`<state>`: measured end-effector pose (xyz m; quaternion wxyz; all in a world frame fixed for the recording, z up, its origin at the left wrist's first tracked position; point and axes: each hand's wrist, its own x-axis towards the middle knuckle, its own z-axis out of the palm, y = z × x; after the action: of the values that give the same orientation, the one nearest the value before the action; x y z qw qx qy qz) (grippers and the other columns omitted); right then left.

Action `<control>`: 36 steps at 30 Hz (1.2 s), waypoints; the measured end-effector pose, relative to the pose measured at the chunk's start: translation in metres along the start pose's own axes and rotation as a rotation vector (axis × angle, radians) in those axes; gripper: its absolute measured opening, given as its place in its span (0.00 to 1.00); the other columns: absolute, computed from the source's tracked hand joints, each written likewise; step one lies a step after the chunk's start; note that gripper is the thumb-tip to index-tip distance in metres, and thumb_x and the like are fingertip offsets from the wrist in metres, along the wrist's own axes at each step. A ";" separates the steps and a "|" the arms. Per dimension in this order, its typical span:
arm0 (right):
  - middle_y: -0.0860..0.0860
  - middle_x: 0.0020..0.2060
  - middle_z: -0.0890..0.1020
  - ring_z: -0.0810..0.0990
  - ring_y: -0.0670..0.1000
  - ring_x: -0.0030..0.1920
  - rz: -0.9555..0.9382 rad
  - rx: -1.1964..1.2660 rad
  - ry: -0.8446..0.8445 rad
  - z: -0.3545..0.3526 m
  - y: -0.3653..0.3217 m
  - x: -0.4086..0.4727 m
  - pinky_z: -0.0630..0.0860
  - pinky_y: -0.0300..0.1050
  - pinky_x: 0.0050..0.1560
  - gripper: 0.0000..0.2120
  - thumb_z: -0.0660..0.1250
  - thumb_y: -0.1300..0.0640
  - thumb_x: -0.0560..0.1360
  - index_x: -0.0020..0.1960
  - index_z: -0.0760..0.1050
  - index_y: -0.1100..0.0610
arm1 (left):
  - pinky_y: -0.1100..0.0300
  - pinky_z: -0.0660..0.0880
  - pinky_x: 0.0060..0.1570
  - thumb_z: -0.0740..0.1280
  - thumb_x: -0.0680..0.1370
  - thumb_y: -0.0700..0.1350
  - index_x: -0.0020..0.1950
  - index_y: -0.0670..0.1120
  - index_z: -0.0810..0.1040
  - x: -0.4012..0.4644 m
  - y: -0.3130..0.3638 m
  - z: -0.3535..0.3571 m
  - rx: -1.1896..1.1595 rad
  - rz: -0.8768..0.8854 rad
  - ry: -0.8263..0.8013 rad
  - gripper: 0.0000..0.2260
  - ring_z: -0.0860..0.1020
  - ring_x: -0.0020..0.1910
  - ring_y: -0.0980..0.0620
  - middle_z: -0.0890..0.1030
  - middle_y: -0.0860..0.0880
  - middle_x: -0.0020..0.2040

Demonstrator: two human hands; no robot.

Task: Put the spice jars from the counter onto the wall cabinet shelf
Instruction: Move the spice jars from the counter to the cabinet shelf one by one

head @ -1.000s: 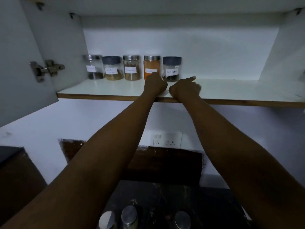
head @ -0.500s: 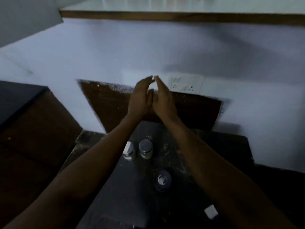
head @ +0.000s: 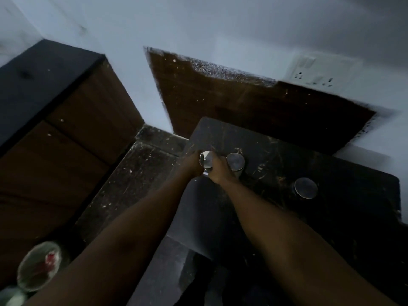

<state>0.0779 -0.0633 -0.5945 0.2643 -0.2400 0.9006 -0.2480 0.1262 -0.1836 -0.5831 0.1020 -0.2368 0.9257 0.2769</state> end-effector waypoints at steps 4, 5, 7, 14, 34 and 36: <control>0.58 0.78 0.68 0.66 0.56 0.78 -0.010 -0.072 0.028 -0.001 -0.001 0.014 0.62 0.48 0.79 0.42 0.75 0.52 0.75 0.81 0.58 0.61 | 0.47 0.76 0.66 0.73 0.71 0.32 0.71 0.39 0.76 0.003 -0.014 0.007 -0.192 -0.066 -0.070 0.27 0.78 0.68 0.38 0.79 0.36 0.68; 0.58 0.77 0.68 0.67 0.57 0.78 0.003 -0.054 0.016 -0.001 0.000 0.017 0.62 0.47 0.79 0.43 0.76 0.51 0.74 0.81 0.58 0.63 | 0.46 0.80 0.58 0.72 0.72 0.30 0.69 0.38 0.77 0.004 -0.016 0.011 -0.292 -0.104 -0.071 0.25 0.81 0.63 0.37 0.81 0.35 0.65; 0.59 0.74 0.71 0.71 0.58 0.75 0.046 -0.004 -0.017 0.002 0.004 0.020 0.66 0.50 0.76 0.42 0.78 0.52 0.72 0.78 0.62 0.64 | 0.52 0.79 0.41 0.69 0.75 0.29 0.68 0.35 0.77 0.002 -0.016 0.019 -0.480 -0.194 -0.076 0.20 0.82 0.54 0.38 0.82 0.33 0.63; 0.60 0.72 0.74 0.72 0.61 0.74 0.138 0.109 0.028 0.010 0.010 0.033 0.71 0.54 0.73 0.27 0.69 0.64 0.78 0.75 0.66 0.62 | 0.50 0.78 0.49 0.64 0.76 0.25 0.67 0.30 0.79 0.015 -0.028 0.029 -0.696 -0.310 -0.070 0.19 0.77 0.53 0.47 0.81 0.29 0.61; 0.56 0.66 0.80 0.80 0.57 0.65 0.210 0.766 0.175 -0.052 -0.030 0.030 0.78 0.59 0.67 0.17 0.58 0.56 0.85 0.72 0.74 0.54 | 0.38 0.75 0.70 0.65 0.82 0.31 0.68 0.30 0.77 -0.001 -0.009 -0.023 -1.146 -0.188 0.229 0.15 0.80 0.66 0.34 0.81 0.32 0.64; 0.55 0.64 0.81 0.81 0.55 0.62 0.155 0.778 0.187 -0.067 -0.038 0.026 0.78 0.58 0.66 0.17 0.58 0.56 0.85 0.72 0.74 0.54 | 0.39 0.76 0.69 0.66 0.82 0.32 0.68 0.31 0.78 -0.003 0.001 -0.037 -1.153 -0.154 0.270 0.15 0.81 0.65 0.36 0.82 0.34 0.64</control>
<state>0.0308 -0.0858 -0.5325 0.2704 -0.0298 0.7752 -0.5701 0.1268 -0.2025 -0.5514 -0.1417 -0.3533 0.6112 0.6940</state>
